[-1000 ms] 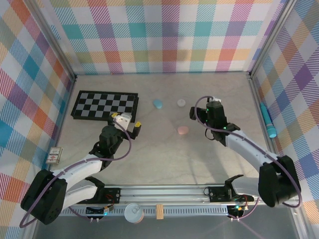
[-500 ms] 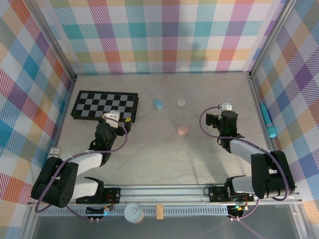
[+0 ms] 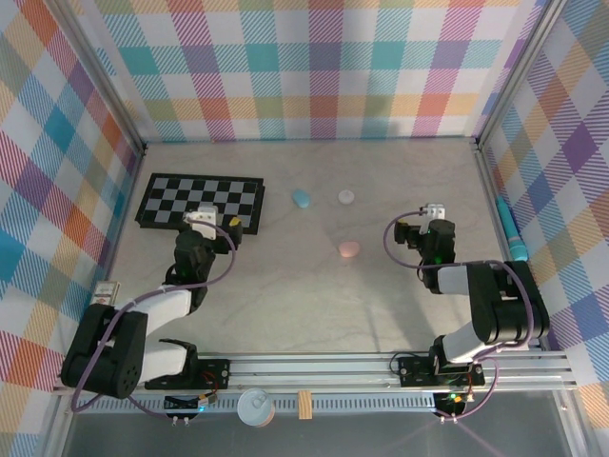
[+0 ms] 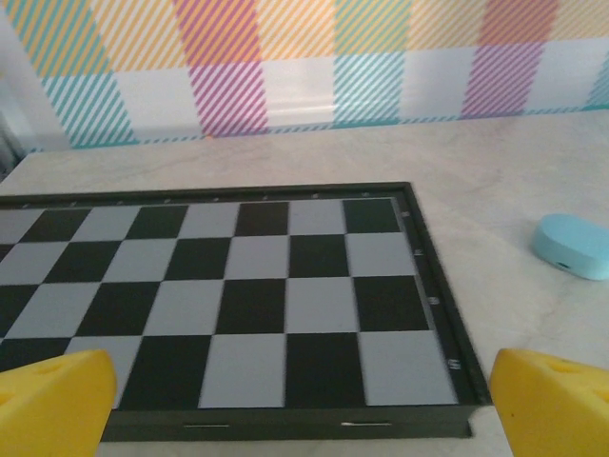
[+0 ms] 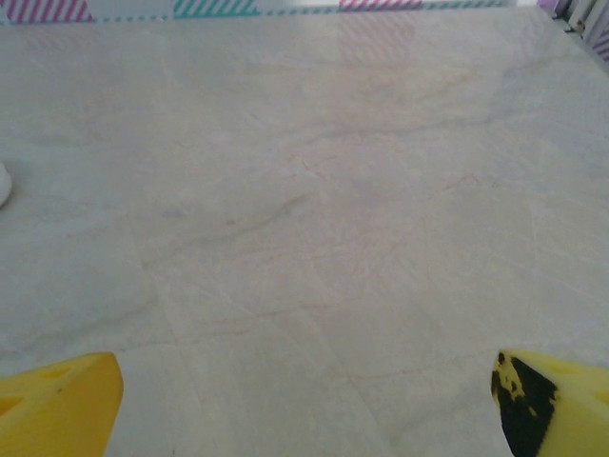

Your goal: Insert the wireless bluetooth earbuds into the charging case

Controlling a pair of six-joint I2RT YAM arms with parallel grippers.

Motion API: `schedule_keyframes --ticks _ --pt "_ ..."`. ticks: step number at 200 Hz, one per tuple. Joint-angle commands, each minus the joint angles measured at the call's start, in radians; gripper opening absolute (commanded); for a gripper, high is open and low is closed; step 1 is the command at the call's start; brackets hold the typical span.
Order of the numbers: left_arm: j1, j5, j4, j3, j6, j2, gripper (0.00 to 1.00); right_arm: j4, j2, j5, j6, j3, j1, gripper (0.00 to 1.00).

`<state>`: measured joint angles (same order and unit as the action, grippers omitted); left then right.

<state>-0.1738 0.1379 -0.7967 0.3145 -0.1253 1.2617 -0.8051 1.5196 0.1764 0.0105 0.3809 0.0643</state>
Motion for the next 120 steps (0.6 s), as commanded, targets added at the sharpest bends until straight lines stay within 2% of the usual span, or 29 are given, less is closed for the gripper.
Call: schedule_keyframes --ticks 1,20,43,56,65,120 --pt "0.064 -0.053 -0.081 -0.008 0.045 0.098 1.00 -0.077 0.012 -0.026 0.010 0.001 -0.010 0.99" --pt "0.091 -0.079 -0.084 0.025 0.066 0.184 0.99 -0.084 0.016 -0.028 0.009 0.000 -0.011 0.99" --pt "0.097 -0.098 -0.225 0.038 0.059 0.339 1.00 -0.061 0.018 -0.042 0.018 0.012 -0.020 0.99" --pt "0.100 -0.089 -0.015 0.109 0.072 0.302 1.00 -0.056 0.018 -0.048 0.022 0.014 -0.027 0.99" --pt "0.109 -0.077 -0.058 0.104 0.086 0.321 1.00 -0.054 0.018 -0.050 0.023 0.015 -0.028 0.99" --pt "0.108 -0.058 -0.050 0.104 0.091 0.318 1.00 -0.053 0.017 -0.051 0.024 0.016 -0.029 0.99"
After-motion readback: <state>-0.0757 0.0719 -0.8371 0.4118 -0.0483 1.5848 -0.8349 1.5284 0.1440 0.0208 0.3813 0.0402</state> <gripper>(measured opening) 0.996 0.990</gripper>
